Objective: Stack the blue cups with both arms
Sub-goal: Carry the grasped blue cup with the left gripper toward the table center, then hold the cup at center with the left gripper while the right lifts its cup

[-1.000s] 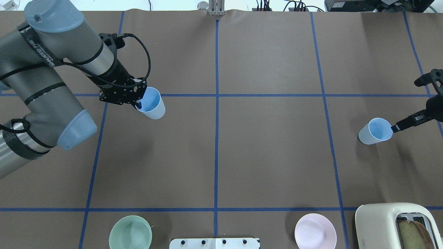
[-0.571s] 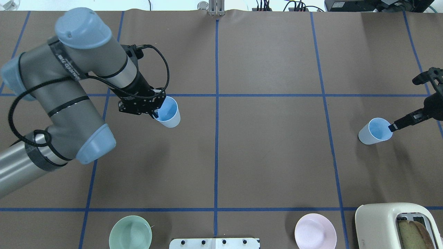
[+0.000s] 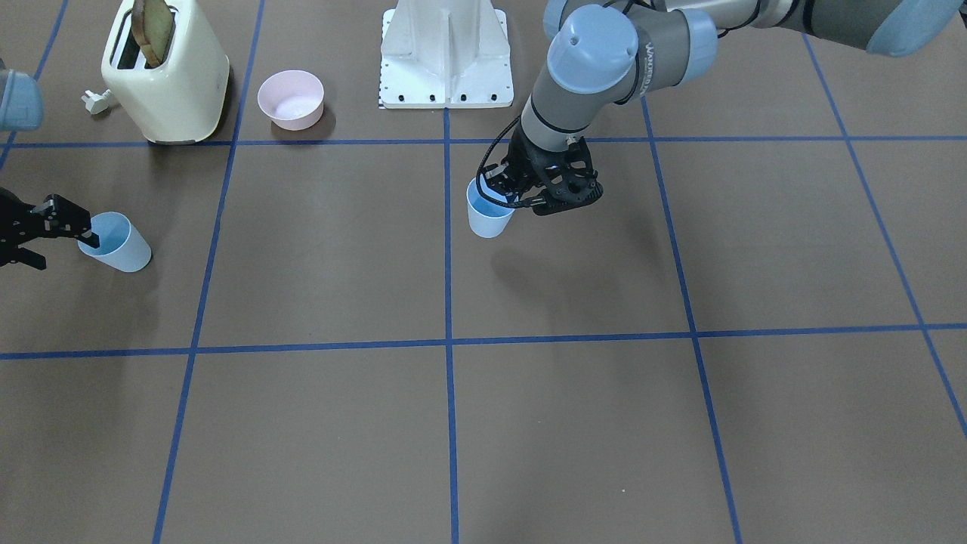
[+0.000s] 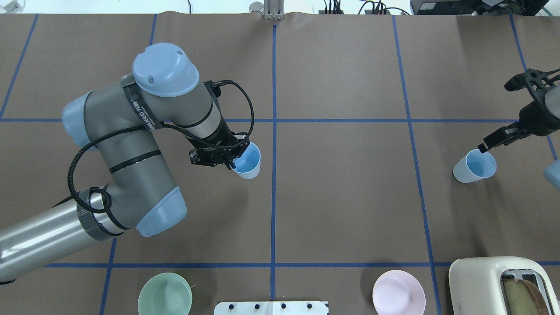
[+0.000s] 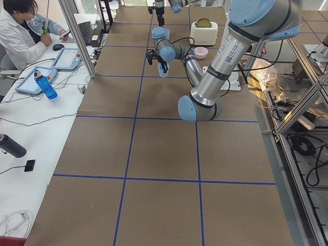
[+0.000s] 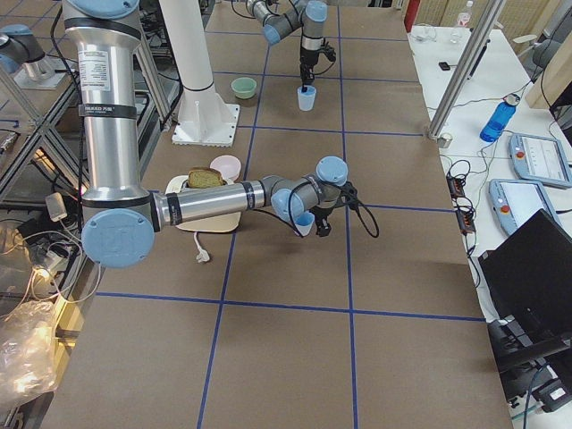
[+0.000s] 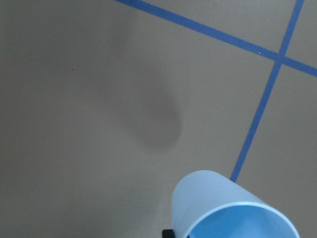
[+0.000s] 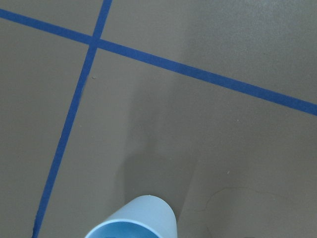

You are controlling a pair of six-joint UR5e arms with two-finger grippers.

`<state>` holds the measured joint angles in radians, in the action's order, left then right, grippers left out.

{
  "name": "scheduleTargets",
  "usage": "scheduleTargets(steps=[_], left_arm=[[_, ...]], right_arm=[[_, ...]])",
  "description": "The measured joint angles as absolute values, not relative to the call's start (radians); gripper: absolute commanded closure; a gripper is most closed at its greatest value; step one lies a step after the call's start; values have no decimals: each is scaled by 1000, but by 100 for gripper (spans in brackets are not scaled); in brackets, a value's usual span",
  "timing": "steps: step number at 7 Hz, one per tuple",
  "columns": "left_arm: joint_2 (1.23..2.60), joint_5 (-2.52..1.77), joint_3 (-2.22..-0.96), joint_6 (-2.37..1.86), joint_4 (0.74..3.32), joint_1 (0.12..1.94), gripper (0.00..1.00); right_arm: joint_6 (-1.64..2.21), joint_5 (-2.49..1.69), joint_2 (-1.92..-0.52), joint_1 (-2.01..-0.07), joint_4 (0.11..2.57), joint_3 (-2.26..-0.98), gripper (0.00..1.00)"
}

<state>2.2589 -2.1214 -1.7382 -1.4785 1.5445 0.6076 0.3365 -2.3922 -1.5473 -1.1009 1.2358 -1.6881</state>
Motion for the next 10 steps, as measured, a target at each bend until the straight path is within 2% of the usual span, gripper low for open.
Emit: scheduleTargets(steps=[7, 8, 9, 10], left_arm=[[2364, -2092, -1598, -1488, 1592, 548, 100], [2365, -2092, -1596, -1488, 1594, 548, 100], [2366, -2092, -1592, -1488, 1595, 548, 100], [2366, -2091, -1584, -1488, 1601, 548, 100]], right_arm=[[336, -2369, -1564, -1075, 1238, -1690, 19], [336, -2367, -1572, -1070, 1237, -1692, 23], [337, -2364, -1575, -1061, 1237, -1693, 33], [336, -2360, -1576, -1051, 1236, -1693, 55]])
